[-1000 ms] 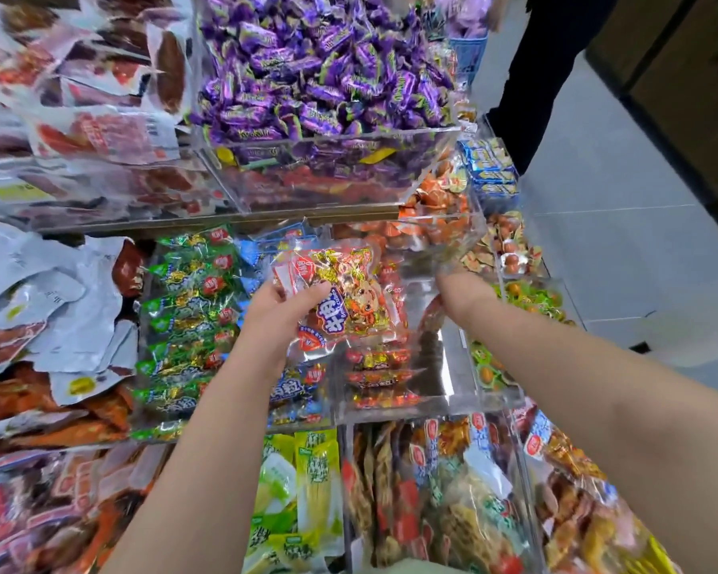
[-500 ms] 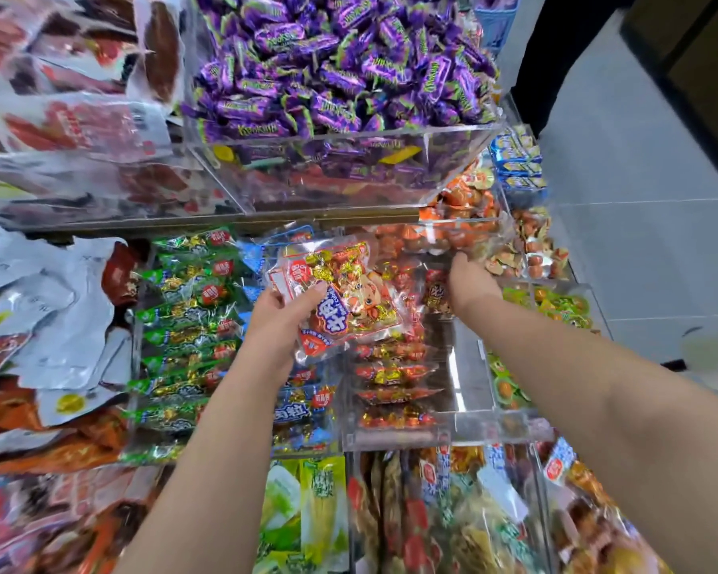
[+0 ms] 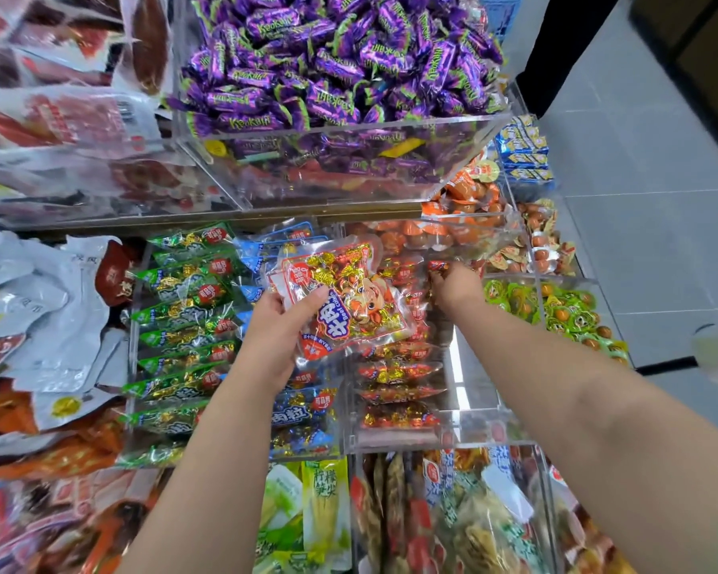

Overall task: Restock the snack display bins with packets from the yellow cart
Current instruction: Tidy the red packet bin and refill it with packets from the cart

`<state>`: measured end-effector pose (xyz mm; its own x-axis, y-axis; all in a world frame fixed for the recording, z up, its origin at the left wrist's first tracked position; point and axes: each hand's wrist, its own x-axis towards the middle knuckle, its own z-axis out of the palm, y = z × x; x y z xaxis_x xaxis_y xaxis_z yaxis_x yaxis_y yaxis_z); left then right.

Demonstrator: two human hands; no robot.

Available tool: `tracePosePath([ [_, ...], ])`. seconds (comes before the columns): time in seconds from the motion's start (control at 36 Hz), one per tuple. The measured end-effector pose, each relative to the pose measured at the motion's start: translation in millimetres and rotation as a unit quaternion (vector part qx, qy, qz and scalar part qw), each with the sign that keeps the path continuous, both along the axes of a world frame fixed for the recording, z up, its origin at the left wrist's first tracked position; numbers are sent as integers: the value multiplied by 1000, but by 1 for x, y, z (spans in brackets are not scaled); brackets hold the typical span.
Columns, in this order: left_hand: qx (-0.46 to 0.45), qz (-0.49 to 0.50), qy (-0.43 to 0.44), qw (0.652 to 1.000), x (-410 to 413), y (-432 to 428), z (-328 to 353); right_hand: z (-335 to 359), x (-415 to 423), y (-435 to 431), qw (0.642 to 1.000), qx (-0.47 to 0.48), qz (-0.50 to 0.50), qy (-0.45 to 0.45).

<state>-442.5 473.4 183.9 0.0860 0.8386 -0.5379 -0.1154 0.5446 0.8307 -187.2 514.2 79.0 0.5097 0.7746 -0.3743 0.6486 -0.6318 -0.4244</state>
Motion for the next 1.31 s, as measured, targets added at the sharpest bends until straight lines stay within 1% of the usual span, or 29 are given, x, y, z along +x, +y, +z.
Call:
tracePosePath([
  [0.06,1,-2,0,1000,0,0,0,-4,1,-11,999,28,38,-9],
  [0.14,11,-3,5,1000,0,-1,-2,-8,9,-28,989,38,134,-52],
  [0.17,15,-5,8,1000,0,-1,-3,-8,11,-31,988,39,141,-49],
  [0.19,19,-7,10,1000,0,-2,-3,-6,12,-33,990,46,129,-28],
  [0.25,22,-9,16,1000,1,-2,-3,5,10,-37,992,94,53,60],
  [0.31,25,-15,23,999,1,-3,-1,25,2,-42,975,166,-23,147],
  [0.33,28,-23,28,999,2,-3,0,39,-4,-46,963,192,-40,184],
  [0.36,33,-34,35,998,2,-4,1,53,-9,-50,948,212,-45,232],
  [0.39,37,-46,44,997,4,-5,2,68,-15,-55,929,216,-40,298],
  [0.44,44,-58,65,995,7,-7,4,92,-28,-65,889,173,2,424],
  [0.47,46,-59,76,994,9,-9,7,101,-34,-69,882,143,37,448],
  [0.53,47,-59,90,993,13,-12,12,110,-43,-78,890,127,87,428],
  [0.58,51,-64,106,991,17,-15,19,115,-46,-85,906,148,88,386],
  [0.64,67,-76,142,985,19,-16,23,122,-46,-93,930,177,85,311],
  [0.67,83,-91,167,978,20,-16,24,127,-45,-96,940,197,107,257],
  [0.69,103,-115,197,968,21,-17,26,132,-44,-99,945,220,153,186],
  [0.72,116,-142,224,957,22,-19,27,137,-43,-102,939,243,219,108],
  [0.75,125,-161,239,949,24,-20,29,141,-41,-102,922,259,286,41],
  [0.78,131,-171,242,946,26,-22,31,146,-39,-103,905,254,341,1],
  [0.81,134,-178,241,945,28,-25,32,149,-37,-103,898,232,375,-6],
  [0.86,132,-184,227,947,31,-27,30,151,-34,-104,906,172,387,28],
  [0.94,117,-184,220,951,35,-30,23,147,-32,-109,919,139,365,42],
  [1.0,110,-181,234,949,37,-32,20,141,-30,-114,930,127,337,76],
  [1.06,107,-170,229,953,37,-32,18,133,-28,-120,944,110,284,127],
  [1.14,104,-141,218,960,36,-30,16,114,-23,-126,954,128,209,172],
  [1.22,96,-126,220,963,35,-27,16,103,-16,-130,944,133,171,250],
  [1.25,93,-116,214,965,35,-26,15,102,-13,-130,943,134,166,256],
  [1.31,89,-83,190,974,35,-23,15,102,-6,-128,950,142,145,237],
])
